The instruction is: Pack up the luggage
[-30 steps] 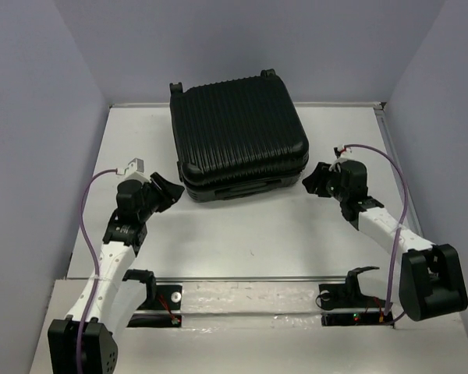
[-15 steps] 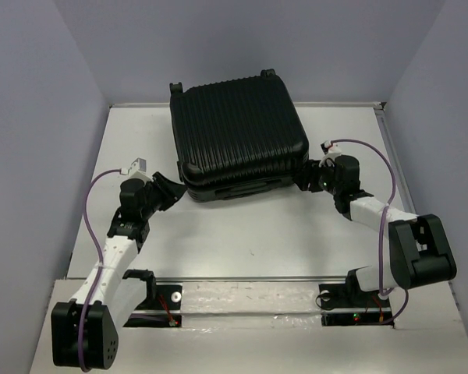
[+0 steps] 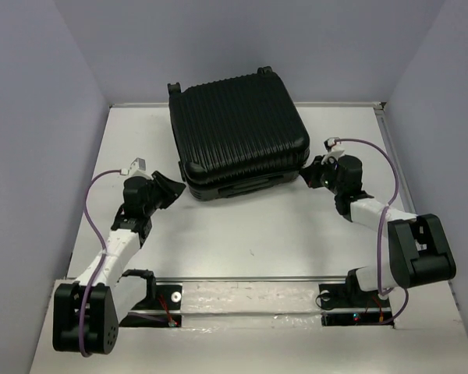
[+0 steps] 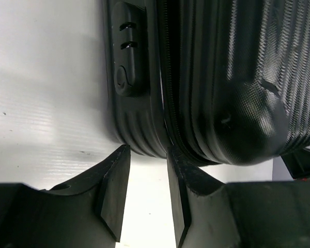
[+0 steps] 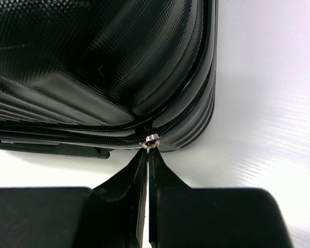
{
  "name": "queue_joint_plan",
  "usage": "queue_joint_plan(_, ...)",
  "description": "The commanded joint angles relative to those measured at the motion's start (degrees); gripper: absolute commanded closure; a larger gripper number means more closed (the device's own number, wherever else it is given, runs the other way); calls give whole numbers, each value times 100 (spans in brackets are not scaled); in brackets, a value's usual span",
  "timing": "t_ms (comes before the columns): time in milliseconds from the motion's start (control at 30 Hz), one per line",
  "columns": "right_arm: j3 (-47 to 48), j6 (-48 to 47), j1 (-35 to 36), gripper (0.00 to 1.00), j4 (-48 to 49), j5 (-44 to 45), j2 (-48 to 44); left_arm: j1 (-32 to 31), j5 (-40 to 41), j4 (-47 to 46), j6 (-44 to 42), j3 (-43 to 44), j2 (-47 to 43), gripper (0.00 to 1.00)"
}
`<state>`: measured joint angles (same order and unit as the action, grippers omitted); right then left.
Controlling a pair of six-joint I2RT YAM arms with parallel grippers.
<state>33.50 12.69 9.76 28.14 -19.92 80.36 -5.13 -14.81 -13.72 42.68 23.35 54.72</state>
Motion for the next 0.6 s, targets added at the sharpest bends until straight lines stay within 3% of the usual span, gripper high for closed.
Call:
queue_joint_plan(0, -124, 164, 131, 93, 1027, -91, -318, 29, 110, -799, 206, -24, 337, 56)
queue_joint_plan(167, -309, -20, 684, 93, 167, 383, -1011, -286, 83, -1158, 258, 414, 1135, 56)
queue_joint_plan(300, 77, -161, 1615, 93, -686, 1234, -1137, -875, 171, -1572, 434, 661, 1673, 56)
queue_joint_plan(433, 787, 75, 3281, 93, -1047, 1920, -507, -1419, 66, -2143, 715, 741, 2270, 57)
queue_joint_plan(500, 1157, 243, 3873, 93, -995, 2201, -58, -1570, 48, -2398, 813, 784, 2446, 57)
queue_joint_plan(533, 1542, 295, 4267, 93, -1117, 2743, 319, -1649, -13, -2469, 856, 793, 2534, 57)
queue_joint_plan(567, 1650, 426, 4271, 93, -1213, 2922, 418, -1658, -39, -2487, 848, 759, 2518, 57)
